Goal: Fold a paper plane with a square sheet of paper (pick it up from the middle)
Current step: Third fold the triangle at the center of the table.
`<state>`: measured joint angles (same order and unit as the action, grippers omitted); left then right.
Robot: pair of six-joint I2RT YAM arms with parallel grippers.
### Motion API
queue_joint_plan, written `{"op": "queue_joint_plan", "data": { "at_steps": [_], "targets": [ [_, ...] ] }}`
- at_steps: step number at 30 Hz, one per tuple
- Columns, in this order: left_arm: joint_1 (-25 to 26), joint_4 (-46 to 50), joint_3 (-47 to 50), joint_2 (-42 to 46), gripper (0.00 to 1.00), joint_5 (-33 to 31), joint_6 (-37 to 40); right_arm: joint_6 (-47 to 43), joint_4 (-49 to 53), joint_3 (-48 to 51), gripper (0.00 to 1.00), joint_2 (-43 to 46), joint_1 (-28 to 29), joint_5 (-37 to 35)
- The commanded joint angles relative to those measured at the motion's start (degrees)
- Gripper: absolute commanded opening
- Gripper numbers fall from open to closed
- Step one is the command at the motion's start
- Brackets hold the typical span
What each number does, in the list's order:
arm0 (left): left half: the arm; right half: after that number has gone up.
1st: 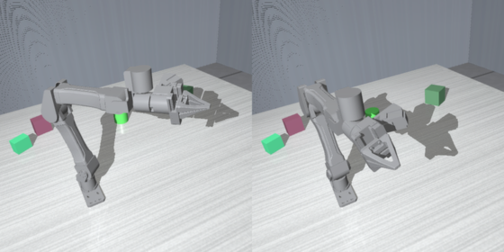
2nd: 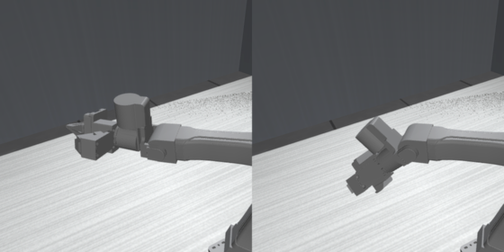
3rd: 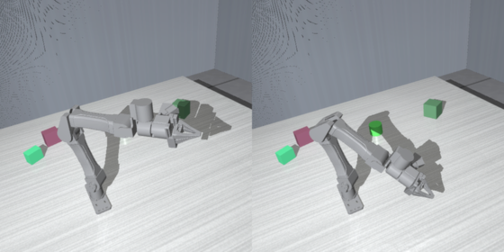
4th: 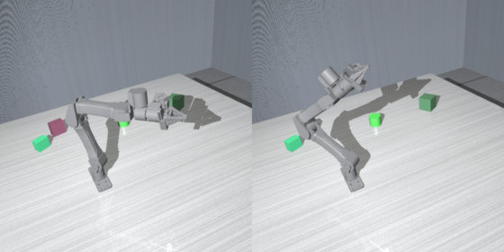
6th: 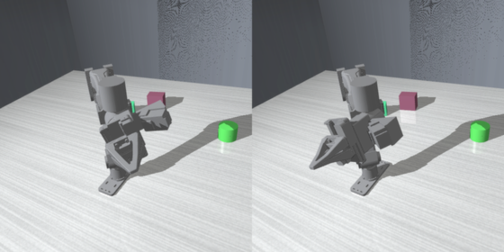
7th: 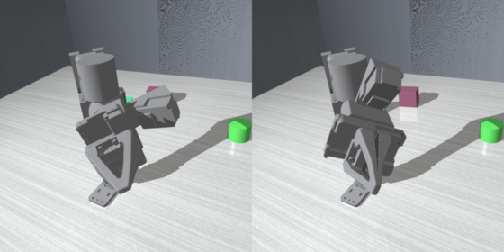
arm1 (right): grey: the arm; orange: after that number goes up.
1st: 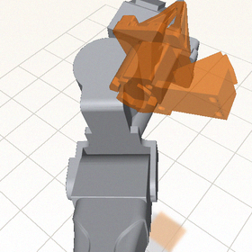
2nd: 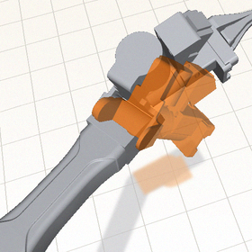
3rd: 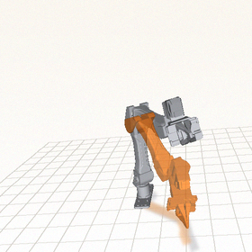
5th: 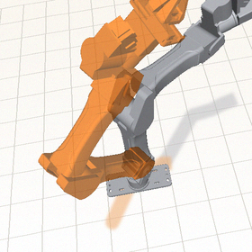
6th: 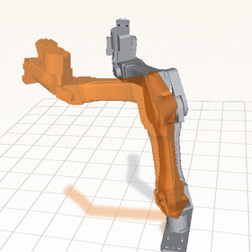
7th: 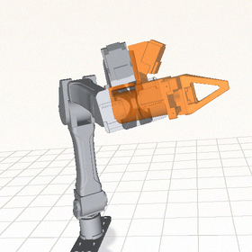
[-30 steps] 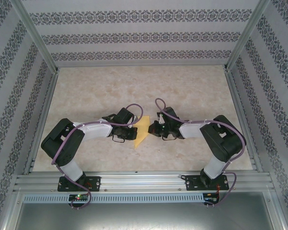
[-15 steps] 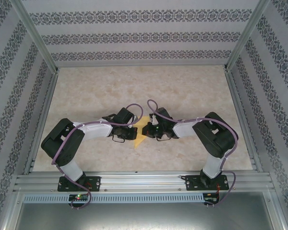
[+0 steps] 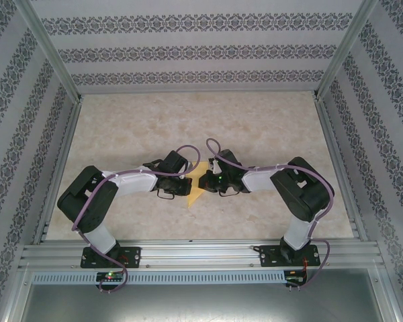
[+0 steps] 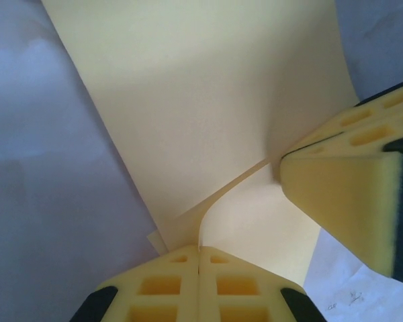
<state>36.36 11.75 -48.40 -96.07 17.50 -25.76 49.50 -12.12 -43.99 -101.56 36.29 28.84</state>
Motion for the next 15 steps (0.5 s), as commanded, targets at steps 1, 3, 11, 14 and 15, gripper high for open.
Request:
{"op": "queue_joint_plan", "data": {
  "at_steps": [1,3,11,14,15],
  "targets": [
    [0.3,3.8,0.1,-0.3,0.00,-2.2,-0.1,-5.5,8.5,-5.7,0.08,2.3,-1.2,-2.9],
    [0.3,3.7,0.1,-0.3,0.00,-2.3,0.0,-8.4,13.2,-8.7,0.08,0.9,-1.3,-5.0],
    [0.3,3.8,0.0,-0.2,0.00,-2.2,0.1,-11.5,19.4,-13.9,0.06,-5.6,-1.4,-6.1],
    [0.3,3.9,0.0,0.1,0.00,-2.5,0.1,-12.3,21.4,-14.8,0.05,-7.5,-1.3,-7.4],
    [0.3,3.9,-0.1,0.3,0.00,-2.6,0.1,-12.6,21.9,-14.9,0.05,-7.8,-1.3,-7.6]
  ]
}}
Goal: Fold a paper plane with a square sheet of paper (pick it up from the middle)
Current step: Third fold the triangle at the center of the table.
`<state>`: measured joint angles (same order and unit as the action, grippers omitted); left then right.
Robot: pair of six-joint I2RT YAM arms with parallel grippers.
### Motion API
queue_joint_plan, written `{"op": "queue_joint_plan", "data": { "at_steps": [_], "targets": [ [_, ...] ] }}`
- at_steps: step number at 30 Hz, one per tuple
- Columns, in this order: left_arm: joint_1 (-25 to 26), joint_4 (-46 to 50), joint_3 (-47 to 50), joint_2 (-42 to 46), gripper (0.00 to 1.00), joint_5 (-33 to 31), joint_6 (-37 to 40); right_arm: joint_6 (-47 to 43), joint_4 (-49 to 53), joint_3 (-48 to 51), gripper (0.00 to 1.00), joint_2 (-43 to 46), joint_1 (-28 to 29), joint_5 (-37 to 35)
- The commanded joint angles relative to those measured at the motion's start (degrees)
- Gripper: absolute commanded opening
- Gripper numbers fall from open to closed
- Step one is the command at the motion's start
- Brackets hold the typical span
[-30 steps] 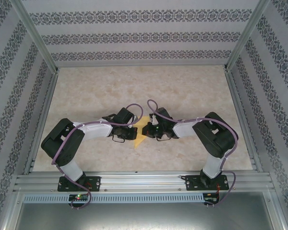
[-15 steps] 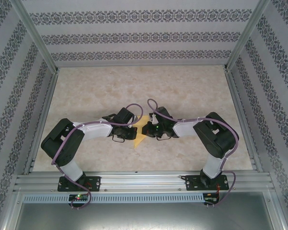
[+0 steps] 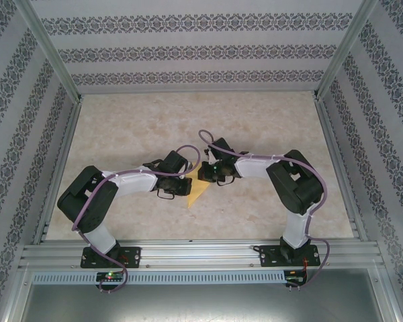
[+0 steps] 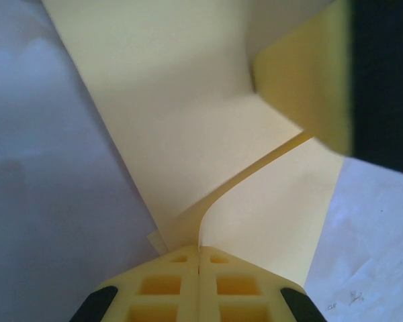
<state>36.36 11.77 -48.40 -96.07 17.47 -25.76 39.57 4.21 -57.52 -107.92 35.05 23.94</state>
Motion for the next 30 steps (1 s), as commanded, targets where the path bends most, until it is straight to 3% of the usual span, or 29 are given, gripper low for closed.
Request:
{"op": "queue_joint_plan", "data": {
  "at_steps": [1,18,30],
  "targets": [
    [0.3,3.9,0.0,0.4,0.00,-2.6,0.1,-2.8,5.6,-1.3,0.05,-1.7,0.0,-2.7],
    [0.3,4.6,-0.6,1.7,0.00,-4.7,0.7,-2.9,4.9,-1.1,0.04,-2.6,0.0,-2.0],
    [0.3,2.6,-0.5,-1.1,0.00,-1.5,1.5,-2.7,3.6,-1.3,0.04,-1.9,0.0,-0.3]
  ]
}}
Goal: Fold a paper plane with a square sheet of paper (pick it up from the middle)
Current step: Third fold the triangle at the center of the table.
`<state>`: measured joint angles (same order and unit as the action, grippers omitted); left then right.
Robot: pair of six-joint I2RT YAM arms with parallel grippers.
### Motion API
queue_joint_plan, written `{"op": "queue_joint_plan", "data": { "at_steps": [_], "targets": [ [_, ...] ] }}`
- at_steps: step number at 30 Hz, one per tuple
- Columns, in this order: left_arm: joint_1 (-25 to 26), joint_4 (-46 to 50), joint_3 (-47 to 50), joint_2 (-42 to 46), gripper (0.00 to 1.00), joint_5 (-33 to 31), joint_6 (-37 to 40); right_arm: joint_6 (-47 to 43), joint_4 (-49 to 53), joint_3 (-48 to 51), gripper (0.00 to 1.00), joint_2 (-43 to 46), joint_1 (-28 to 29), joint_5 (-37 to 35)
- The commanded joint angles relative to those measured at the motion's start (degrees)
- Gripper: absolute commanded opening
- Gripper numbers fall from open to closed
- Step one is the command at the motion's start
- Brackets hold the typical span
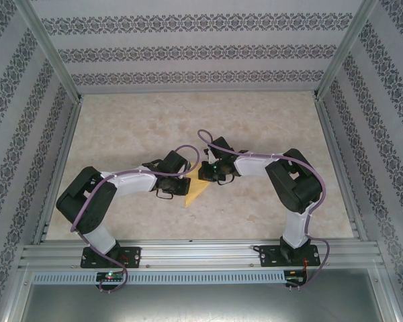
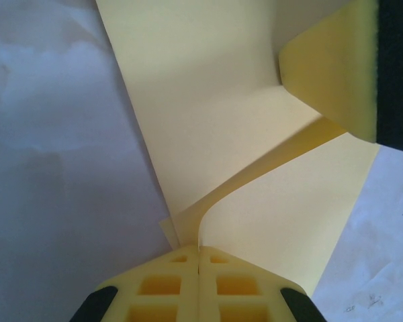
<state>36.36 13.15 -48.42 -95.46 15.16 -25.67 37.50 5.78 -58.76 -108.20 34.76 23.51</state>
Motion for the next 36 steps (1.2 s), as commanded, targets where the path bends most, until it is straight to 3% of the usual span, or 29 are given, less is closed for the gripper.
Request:
{"op": "queue_joint_plan", "data": {
  "at_steps": [1,36],
  "targets": [
    [0.3,1.0,-0.4,-1.8,0.00,1.3,1.4,-0.6,1.6,-0.1,0.04,-1.3,0.2,0.7],
    [0.3,0.5,-0.9,2.6,0.00,-1.4,3.3,-2.9,5.5,-2.2,0.02,-3.2,-0.1,0.5]
  ]
}}
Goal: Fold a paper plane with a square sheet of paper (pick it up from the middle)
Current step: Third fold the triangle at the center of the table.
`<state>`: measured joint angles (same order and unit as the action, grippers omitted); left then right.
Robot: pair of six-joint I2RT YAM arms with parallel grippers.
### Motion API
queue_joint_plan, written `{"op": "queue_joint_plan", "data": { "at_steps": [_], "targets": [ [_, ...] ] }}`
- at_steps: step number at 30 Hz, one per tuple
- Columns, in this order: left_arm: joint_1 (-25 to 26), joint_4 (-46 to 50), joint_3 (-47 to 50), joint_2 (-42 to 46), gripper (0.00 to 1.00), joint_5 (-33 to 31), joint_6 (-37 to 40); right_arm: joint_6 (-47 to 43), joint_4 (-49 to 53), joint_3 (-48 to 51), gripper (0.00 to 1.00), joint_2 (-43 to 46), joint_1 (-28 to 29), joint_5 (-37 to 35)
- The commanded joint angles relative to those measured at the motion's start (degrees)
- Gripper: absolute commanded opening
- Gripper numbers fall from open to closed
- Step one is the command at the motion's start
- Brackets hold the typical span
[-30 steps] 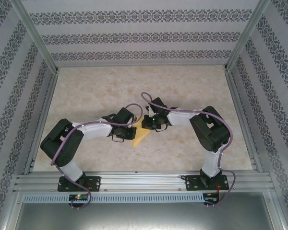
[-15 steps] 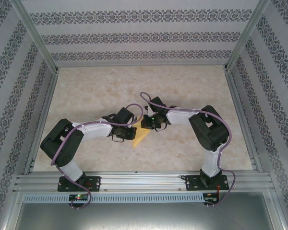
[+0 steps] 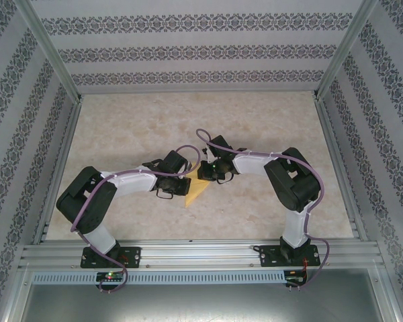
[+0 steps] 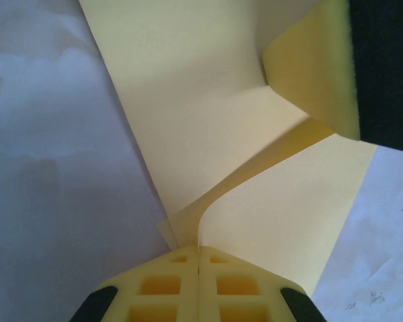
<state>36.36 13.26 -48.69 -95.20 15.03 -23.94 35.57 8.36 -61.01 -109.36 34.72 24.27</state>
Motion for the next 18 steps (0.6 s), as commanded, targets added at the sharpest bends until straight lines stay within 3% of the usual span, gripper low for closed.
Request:
{"op": "queue_joint_plan", "data": {
  "at_steps": [1,18],
  "targets": [
    [0.3,0.2,-0.4,2.9,0.00,-1.3,1.7,-1.0,2.9,0.1,0.03,-2.2,0.0,-0.3],
    [0.3,2.3,-1.9,-2.0,0.00,-1.1,0.6,-1.0,3.0,0.1,0.03,-1.4,-0.1,0.1]
  ]
}}
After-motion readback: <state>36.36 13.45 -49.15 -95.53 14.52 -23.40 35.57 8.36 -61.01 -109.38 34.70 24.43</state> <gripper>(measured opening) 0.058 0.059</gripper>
